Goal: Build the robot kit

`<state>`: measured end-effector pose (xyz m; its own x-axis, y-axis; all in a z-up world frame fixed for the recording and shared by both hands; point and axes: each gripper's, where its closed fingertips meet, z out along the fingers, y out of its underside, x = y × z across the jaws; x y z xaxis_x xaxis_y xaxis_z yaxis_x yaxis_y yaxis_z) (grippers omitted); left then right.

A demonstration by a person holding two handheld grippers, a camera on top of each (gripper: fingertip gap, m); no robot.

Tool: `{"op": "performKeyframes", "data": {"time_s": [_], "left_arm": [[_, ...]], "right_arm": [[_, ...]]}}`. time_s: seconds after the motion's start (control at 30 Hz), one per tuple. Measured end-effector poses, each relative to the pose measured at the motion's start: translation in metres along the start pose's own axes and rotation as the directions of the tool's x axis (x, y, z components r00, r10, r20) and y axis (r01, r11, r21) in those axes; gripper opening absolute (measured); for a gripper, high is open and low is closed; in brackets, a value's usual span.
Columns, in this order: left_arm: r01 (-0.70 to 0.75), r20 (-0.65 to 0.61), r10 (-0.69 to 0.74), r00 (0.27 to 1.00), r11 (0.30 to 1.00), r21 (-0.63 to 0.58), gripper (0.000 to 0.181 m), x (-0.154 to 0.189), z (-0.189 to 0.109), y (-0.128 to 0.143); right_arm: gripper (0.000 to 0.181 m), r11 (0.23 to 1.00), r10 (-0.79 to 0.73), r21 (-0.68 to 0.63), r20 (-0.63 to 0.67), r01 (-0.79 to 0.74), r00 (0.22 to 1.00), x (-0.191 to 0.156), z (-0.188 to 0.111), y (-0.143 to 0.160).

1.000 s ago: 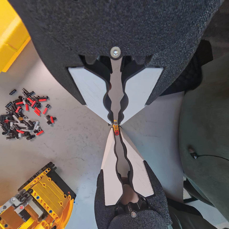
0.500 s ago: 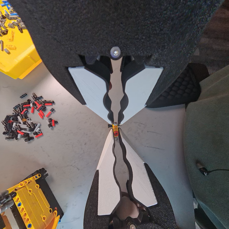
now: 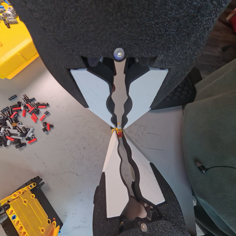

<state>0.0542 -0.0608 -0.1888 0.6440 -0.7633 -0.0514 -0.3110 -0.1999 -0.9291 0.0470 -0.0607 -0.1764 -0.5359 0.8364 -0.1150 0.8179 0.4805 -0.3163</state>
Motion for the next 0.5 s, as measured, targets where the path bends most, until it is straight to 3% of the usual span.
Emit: {"op": "performKeyframes", "data": {"time_s": [0.23, 0.5], "left_arm": [[0.005, -0.007, -0.005, 1.0, 1.0, 0.003, 0.006, 0.001, 0.0001, -0.0001], [0.026, 0.002, -0.026, 1.0, 1.0, 0.005, 0.006, -0.0026, -0.0008, 0.0005]], "right_arm": [[0.006, 1.0, -0.019, 0.01, 0.005, 0.019, 1.0, -0.0018, 0.0009, 0.0017], [0.006, 0.978, 0.072, 0.199, -0.009, -0.068, 0.997, 0.0033, -0.0011, 0.0011]]}}
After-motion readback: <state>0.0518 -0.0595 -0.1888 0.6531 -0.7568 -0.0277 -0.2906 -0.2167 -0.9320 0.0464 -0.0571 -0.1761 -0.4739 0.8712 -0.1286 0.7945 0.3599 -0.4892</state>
